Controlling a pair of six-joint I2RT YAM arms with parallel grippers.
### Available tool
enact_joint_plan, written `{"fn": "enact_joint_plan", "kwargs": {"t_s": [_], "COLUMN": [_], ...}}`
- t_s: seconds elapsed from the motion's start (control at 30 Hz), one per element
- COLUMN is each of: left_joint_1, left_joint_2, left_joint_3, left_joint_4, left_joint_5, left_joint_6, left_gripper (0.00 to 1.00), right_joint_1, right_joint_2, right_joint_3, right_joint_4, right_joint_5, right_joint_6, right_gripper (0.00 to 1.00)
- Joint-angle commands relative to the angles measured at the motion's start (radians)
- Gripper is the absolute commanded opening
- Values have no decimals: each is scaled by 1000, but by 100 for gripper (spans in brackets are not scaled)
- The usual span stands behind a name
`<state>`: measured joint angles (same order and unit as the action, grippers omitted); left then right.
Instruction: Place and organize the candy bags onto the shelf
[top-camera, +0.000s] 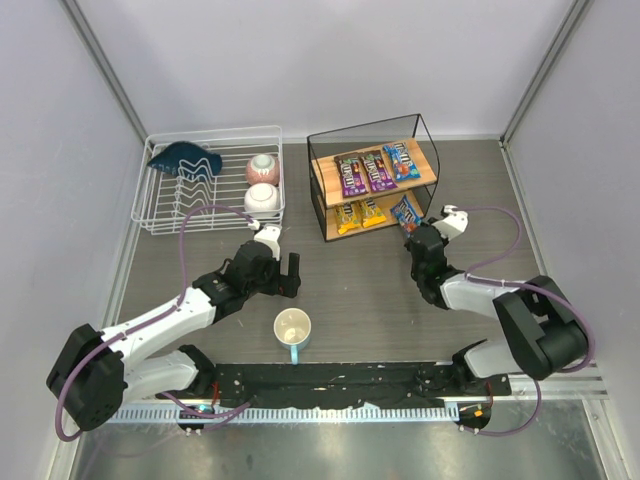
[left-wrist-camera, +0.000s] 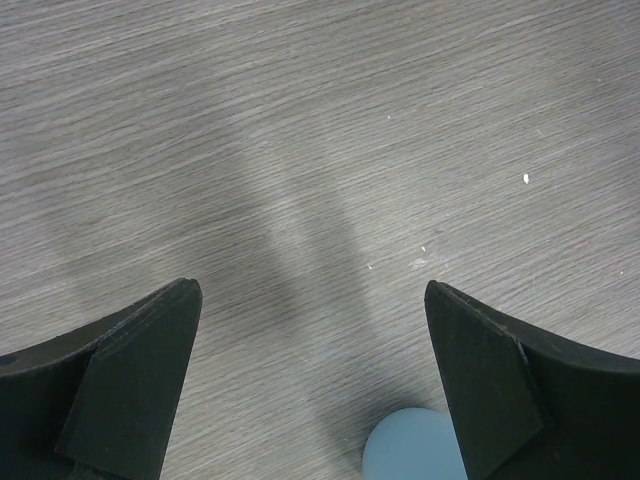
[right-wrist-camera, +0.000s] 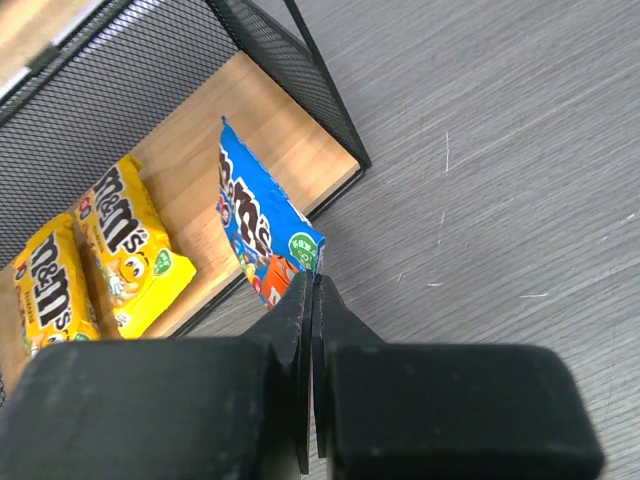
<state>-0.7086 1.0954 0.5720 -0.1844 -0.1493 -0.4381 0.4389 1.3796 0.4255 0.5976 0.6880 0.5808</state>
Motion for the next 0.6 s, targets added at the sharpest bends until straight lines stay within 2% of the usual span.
{"fn": "enact_joint_plan", "kwargs": {"t_s": [0.0, 0.33, 0.57], "left_joint_1": [-3, -3, -3], "left_joint_2": [-9, -19, -19], "left_joint_3": [42, 40, 40], "left_joint_4": [28, 25, 28], "left_joint_5": [-12, -15, -16], "left_joint_6": [6, 6, 6], "left_gripper": [100, 100, 100], "right_joint_1": [-20, -83, -94], "right_joint_2": [39, 107, 144], "right_joint_3": [27, 45, 67], "right_joint_4": [48, 126, 165], "right_joint_5": [12, -114, -113], "right_joint_6": [68, 126, 149], "right_gripper": [1, 1, 1]}}
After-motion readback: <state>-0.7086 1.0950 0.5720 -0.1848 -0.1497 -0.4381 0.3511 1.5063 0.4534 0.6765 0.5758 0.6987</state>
